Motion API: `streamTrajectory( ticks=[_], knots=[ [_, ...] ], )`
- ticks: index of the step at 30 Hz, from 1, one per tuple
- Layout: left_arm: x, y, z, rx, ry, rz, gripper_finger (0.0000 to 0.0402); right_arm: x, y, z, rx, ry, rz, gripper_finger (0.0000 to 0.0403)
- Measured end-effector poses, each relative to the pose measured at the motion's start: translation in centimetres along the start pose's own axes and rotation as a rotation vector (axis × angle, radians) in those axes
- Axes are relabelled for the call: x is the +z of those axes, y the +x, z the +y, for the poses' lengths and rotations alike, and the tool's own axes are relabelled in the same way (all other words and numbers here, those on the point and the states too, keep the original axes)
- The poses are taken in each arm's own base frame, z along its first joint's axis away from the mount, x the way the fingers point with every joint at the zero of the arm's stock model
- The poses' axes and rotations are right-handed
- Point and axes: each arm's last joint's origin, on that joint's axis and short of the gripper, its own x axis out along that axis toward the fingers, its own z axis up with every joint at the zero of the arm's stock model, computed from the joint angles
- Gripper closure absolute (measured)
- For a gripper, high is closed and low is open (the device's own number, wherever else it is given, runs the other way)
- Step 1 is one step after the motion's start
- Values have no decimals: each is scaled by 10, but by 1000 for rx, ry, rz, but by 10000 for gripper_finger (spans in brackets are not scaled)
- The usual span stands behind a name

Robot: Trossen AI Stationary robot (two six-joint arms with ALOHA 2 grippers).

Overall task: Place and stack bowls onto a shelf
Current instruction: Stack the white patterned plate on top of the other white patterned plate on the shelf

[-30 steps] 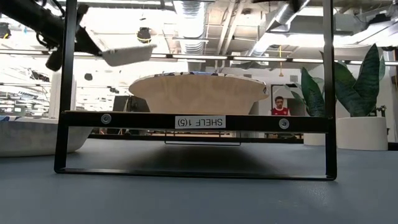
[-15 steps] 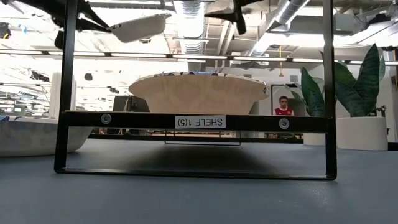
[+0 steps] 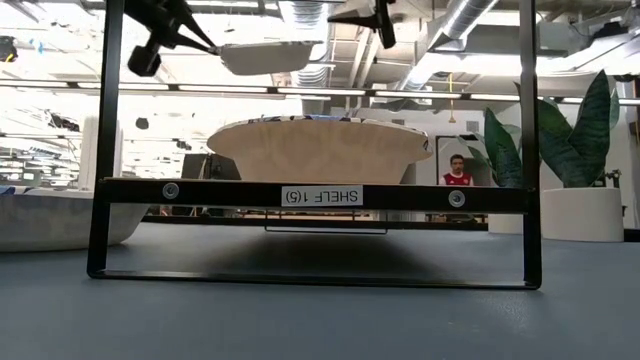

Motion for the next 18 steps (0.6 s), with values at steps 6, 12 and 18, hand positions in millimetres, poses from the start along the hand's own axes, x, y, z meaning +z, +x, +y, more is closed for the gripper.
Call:
streamTrajectory(
  ticks=[6, 12, 18],
  knots=[
    [-2, 12, -12, -2, 47, 45, 401, -10, 8, -8, -55, -15, 68, 133],
    [-4, 16, -13, 10, 57, 64, 401, -15, 13, -12, -75, -29, 95, 140],
    [-4, 14, -13, 12, 64, 50, 401, -9, 1, -5, -43, -19, 85, 149]
  ],
)
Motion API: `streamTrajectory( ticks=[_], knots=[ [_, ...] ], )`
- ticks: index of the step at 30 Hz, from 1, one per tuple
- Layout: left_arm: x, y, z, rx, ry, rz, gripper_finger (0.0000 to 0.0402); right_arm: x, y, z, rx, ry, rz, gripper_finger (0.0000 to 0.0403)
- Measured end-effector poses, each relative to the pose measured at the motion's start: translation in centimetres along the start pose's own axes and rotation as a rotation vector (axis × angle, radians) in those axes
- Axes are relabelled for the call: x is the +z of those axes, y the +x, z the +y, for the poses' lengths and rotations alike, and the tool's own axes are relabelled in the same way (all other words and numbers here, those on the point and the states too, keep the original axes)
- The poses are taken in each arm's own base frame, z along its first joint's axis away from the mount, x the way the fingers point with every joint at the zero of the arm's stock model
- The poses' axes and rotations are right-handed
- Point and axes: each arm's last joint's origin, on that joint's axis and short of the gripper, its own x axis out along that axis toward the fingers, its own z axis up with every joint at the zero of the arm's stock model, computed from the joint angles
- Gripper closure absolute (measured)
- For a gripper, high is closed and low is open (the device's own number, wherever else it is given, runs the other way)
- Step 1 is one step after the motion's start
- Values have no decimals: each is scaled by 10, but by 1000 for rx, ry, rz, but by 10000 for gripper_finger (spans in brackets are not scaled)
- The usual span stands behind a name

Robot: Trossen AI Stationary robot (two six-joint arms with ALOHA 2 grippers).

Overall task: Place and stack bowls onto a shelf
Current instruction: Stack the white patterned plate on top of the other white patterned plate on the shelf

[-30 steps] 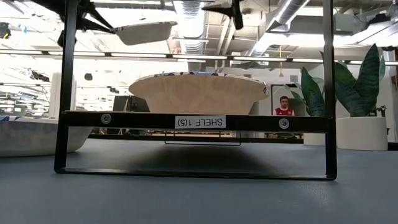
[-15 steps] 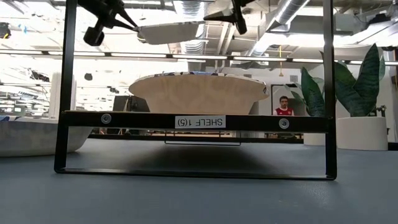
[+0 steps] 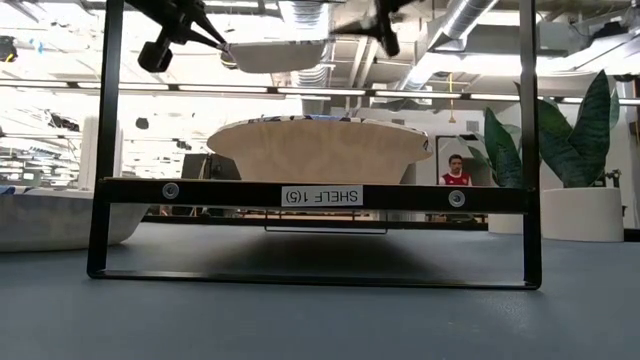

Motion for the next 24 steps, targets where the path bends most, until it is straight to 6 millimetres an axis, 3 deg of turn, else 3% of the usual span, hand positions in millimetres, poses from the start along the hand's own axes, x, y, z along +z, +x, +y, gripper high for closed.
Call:
streamTrajectory(
  ticks=[4, 7, 24],
  knots=[
    [0, -1, 0, -3, 1, -5, 401, 5, -24, 8, -34, 5, -20, 149],
    [0, -1, 0, -4, 3, -5, 401, 0, -30, 4, -139, -14, 6, 149],
    [0, -1, 0, -5, 6, -1, 401, -11, 11, -12, -149, -8, 36, 150]
  ],
)
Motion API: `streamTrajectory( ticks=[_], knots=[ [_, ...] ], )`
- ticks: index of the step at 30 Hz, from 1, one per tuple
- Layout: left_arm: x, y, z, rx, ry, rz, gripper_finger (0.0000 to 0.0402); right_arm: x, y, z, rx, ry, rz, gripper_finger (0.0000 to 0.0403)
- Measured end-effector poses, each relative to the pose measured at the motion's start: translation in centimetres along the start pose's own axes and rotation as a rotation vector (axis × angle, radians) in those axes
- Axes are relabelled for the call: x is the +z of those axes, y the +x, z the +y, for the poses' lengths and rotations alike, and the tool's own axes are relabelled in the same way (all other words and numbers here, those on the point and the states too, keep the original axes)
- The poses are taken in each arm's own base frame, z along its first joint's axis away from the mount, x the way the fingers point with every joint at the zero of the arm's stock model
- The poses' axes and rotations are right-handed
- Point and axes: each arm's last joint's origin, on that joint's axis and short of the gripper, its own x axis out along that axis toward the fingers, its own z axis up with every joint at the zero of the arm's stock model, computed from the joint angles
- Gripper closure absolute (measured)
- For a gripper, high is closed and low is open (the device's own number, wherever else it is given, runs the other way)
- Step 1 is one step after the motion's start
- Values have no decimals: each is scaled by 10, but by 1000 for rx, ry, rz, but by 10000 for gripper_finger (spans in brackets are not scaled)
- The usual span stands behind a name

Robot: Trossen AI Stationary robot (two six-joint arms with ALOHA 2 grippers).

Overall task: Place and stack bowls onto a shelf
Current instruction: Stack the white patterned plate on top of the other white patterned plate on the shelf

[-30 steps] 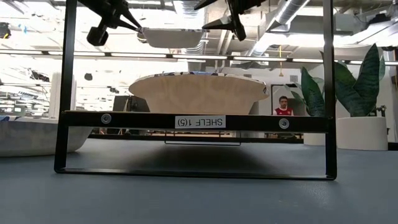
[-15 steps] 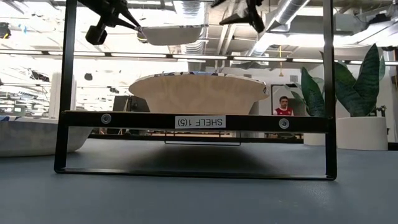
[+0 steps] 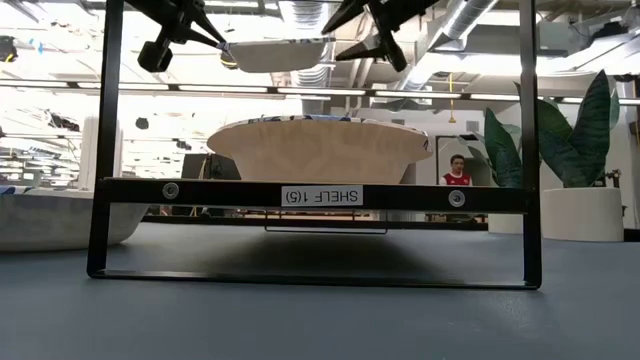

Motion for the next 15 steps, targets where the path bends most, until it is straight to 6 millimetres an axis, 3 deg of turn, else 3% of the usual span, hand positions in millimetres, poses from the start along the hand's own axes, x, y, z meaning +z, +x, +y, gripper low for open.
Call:
streamTrajectory(
  ticks=[6, 15],
  knots=[
    [0, 0, 0, 1, -1, 0, 401, 0, 1, 0, 0, 22, -1, 188],
    [-1, 8, 2, 20, 2, 21, 401, 0, 1, -1, 17, 30, 17, 380]
  ],
)
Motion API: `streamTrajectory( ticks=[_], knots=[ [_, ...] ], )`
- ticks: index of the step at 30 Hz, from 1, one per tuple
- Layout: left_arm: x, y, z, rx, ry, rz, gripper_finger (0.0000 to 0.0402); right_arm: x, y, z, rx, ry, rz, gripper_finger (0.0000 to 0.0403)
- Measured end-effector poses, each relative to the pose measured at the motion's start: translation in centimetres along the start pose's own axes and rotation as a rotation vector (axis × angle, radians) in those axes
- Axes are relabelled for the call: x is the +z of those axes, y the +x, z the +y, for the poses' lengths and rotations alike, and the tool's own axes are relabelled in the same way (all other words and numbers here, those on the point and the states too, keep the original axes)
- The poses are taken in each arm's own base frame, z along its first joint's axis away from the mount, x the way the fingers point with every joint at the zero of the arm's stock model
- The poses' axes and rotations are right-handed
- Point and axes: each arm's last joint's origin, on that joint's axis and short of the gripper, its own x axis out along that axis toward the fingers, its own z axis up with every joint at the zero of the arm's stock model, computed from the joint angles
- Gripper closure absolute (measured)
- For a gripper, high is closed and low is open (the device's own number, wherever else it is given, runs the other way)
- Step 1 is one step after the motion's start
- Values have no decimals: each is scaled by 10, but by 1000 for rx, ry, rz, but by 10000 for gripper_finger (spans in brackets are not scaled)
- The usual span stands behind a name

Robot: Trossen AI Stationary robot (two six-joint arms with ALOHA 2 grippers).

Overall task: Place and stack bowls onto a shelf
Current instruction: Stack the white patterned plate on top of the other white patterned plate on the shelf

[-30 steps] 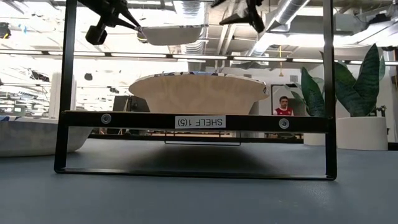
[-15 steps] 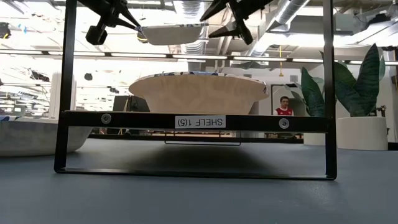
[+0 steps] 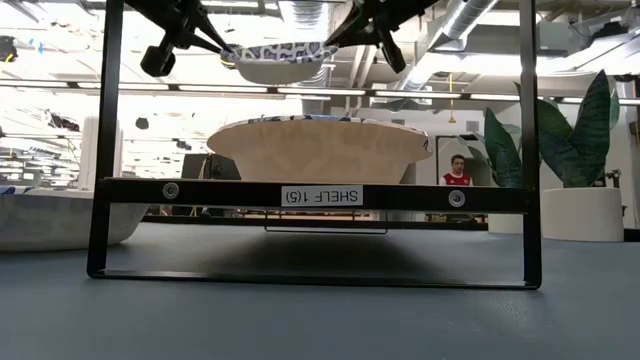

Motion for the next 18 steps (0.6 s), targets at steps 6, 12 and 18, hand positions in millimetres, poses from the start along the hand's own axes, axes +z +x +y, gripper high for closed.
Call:
streamTrajectory(
  ticks=[6, 12, 18],
  knots=[
    [0, 3, 1, 10, 2, 8, 401, -2, 0, 3, 9, 3, 5, 377],
    [0, 0, 0, 3, 63, -4, 374, -2, 0, 3, 10, 46, 3, 384],
    [-1, -20, -4, -71, 145, -14, 293, 6, -23, 8, 35, 84, -26, 384]
  ],
)
